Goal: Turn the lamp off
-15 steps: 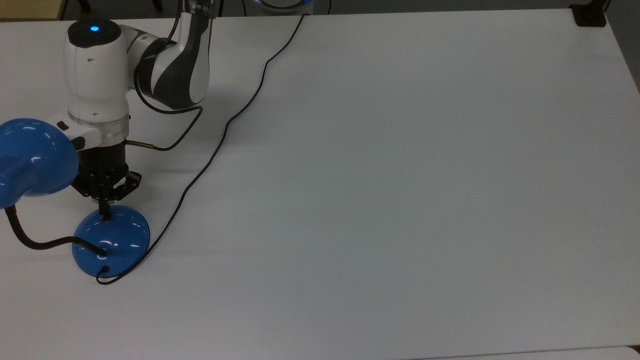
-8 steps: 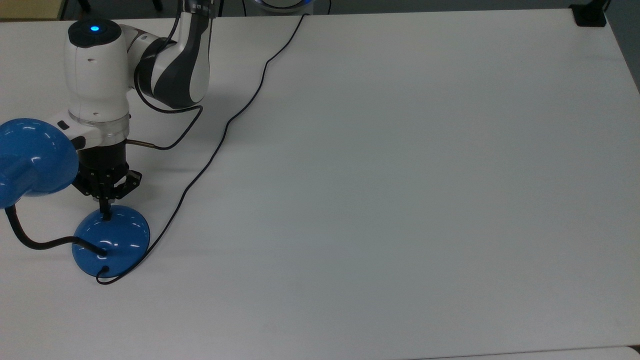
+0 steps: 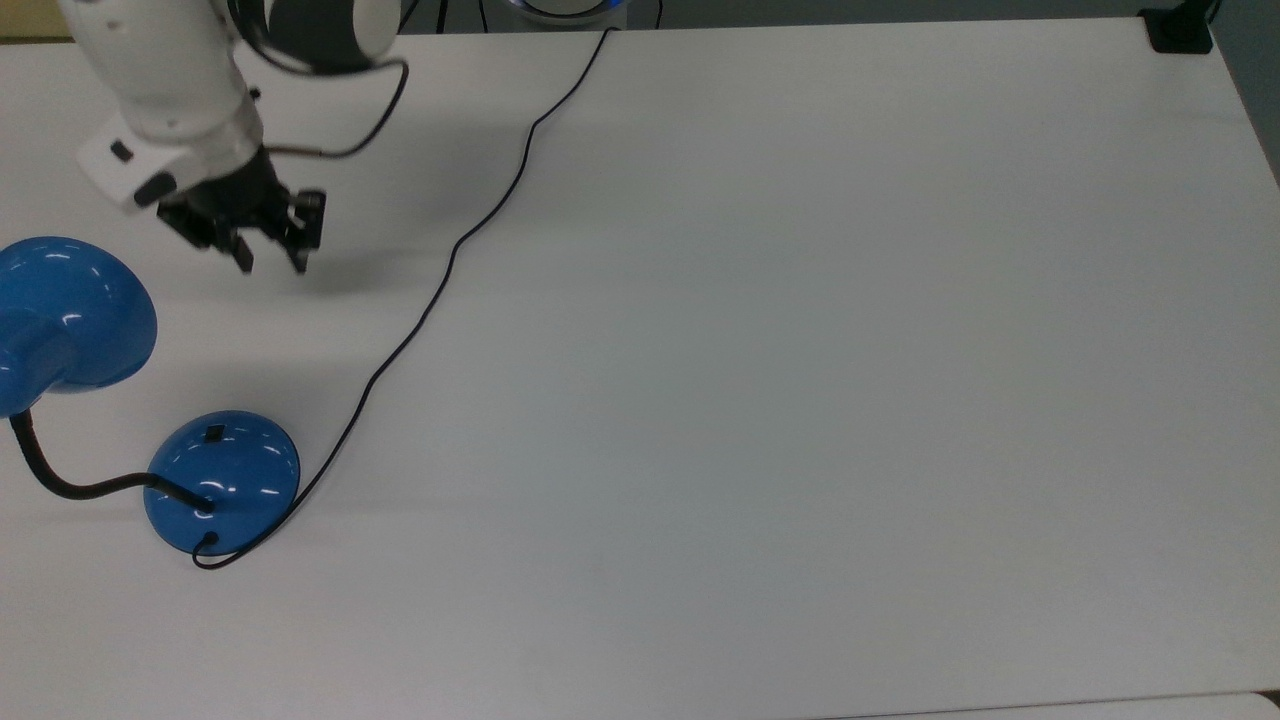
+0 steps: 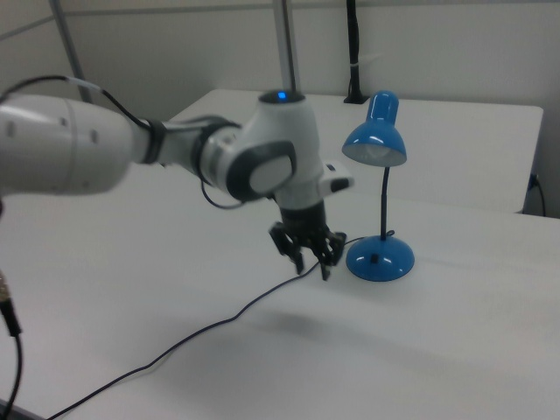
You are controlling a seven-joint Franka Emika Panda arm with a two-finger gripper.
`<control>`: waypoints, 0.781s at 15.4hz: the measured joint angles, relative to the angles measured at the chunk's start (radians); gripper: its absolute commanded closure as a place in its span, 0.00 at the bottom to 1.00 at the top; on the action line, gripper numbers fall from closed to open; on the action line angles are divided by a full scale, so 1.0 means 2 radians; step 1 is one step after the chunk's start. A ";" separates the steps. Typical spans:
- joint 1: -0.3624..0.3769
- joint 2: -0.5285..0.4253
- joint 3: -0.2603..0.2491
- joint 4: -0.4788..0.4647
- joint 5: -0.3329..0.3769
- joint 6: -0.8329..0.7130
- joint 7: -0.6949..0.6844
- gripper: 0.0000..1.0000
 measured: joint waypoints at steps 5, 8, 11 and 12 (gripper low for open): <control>0.028 -0.108 0.015 0.006 0.000 -0.173 0.007 0.00; 0.057 -0.151 0.027 0.019 0.003 -0.229 0.067 0.00; 0.103 -0.177 0.029 0.020 0.005 -0.242 0.143 0.00; 0.117 -0.181 0.030 0.020 0.005 -0.242 0.154 0.00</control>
